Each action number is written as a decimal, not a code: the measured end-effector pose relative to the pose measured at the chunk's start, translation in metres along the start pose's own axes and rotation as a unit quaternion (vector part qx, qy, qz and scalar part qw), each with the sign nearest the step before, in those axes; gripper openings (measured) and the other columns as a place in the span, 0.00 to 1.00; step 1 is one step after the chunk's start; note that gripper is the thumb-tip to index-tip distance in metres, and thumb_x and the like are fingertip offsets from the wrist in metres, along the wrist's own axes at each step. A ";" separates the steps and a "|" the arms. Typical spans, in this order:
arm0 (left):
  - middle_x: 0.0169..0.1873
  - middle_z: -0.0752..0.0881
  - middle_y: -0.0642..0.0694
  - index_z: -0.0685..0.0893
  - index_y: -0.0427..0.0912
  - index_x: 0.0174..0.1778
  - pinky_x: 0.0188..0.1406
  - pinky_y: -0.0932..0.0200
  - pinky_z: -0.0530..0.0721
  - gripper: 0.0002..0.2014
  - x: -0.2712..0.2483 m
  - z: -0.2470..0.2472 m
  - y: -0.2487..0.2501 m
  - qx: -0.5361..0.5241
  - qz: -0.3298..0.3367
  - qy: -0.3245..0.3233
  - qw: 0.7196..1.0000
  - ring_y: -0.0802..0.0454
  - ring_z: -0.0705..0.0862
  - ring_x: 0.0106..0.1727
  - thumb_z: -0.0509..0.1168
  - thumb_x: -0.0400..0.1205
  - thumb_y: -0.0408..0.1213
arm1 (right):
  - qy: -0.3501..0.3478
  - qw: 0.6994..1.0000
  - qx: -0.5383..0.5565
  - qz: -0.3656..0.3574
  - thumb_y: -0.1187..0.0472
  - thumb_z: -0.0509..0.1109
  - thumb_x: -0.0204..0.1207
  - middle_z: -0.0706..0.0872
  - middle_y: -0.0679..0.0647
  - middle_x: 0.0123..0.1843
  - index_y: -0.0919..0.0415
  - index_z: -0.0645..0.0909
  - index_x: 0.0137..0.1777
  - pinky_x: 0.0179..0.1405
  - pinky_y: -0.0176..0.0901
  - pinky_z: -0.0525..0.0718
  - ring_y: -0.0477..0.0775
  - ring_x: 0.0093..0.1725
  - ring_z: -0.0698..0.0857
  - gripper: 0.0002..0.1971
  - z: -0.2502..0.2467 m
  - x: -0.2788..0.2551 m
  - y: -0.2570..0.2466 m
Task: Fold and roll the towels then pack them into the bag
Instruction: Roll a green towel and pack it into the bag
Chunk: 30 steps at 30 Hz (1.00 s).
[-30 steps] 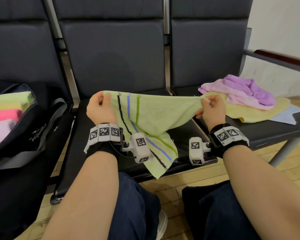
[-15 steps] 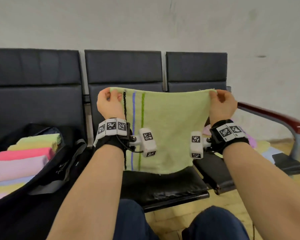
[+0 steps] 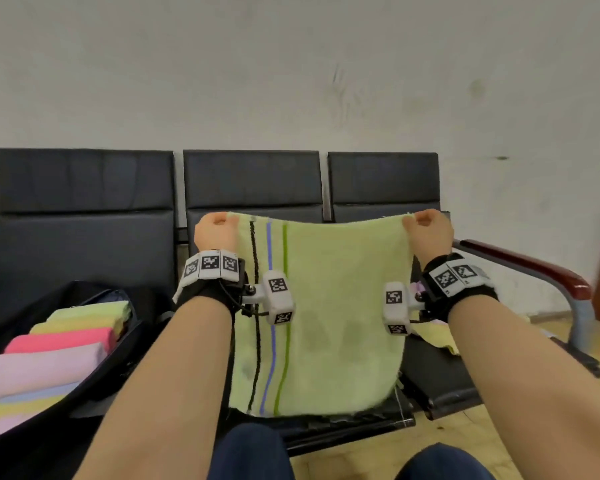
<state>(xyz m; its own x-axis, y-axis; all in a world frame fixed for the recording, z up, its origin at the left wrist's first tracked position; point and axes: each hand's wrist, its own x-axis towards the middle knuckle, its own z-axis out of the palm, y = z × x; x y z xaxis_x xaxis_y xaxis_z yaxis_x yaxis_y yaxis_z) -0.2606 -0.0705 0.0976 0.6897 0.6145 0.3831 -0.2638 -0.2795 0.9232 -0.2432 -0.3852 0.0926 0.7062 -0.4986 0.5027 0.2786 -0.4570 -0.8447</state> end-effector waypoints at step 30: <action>0.41 0.90 0.35 0.88 0.42 0.33 0.49 0.40 0.89 0.05 -0.042 0.060 0.030 -0.114 -0.045 -0.238 0.964 0.38 0.90 0.47 0.78 0.67 0.34 | -0.239 0.951 0.179 0.078 0.67 0.72 0.77 0.88 0.61 0.39 0.66 0.80 0.45 0.30 0.40 0.87 0.53 0.35 0.88 0.03 0.027 -0.043 -0.050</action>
<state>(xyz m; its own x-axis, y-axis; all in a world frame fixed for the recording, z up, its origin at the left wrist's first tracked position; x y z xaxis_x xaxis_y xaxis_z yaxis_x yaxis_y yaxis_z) -0.2572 -0.1489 0.1073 0.9334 0.2053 0.2944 -0.2926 -0.0395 0.9554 -0.2699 -0.3205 0.1083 0.9485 -0.1089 0.2975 0.2897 -0.0824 -0.9536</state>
